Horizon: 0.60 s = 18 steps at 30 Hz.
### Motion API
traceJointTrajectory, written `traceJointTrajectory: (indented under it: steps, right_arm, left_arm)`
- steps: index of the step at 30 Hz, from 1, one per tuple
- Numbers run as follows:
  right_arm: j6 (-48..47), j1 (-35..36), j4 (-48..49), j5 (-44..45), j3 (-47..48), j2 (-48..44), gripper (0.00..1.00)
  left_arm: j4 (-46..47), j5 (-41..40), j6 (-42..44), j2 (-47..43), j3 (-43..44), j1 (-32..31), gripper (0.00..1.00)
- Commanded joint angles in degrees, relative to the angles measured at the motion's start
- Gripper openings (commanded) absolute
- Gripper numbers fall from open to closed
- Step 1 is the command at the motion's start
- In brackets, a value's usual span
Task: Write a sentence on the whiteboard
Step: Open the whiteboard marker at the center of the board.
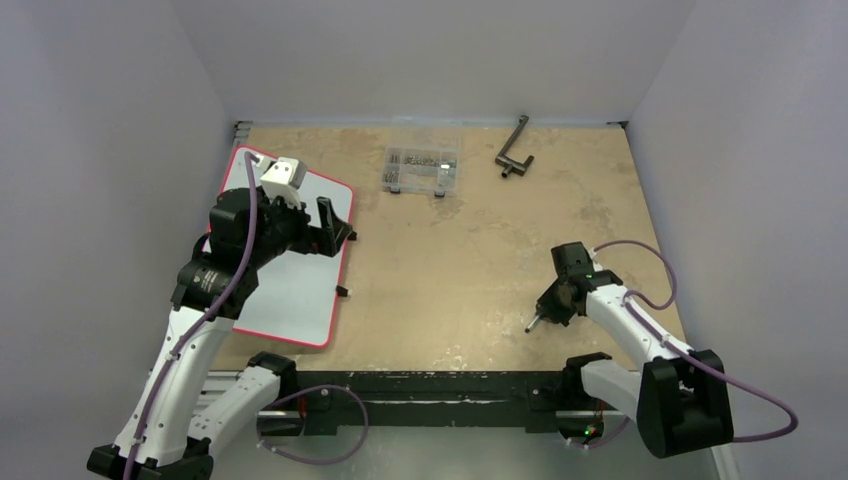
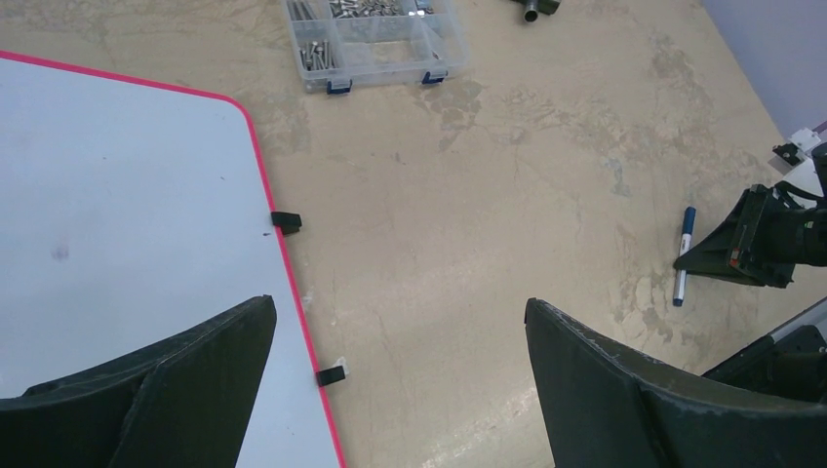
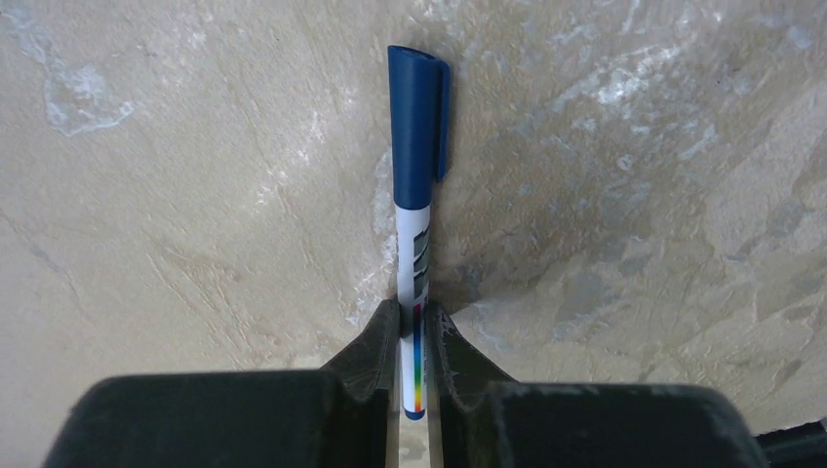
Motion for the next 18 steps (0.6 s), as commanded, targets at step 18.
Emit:
traceJointTrajectory:
  steps: [18]
  right_arm:
    - [-24.4,17.3,20.0,-24.3,18.4,0.1,0.00]
  left_arm:
    - [3.3,8.1,-2.1,1.1,1.7,-0.3,1.00]
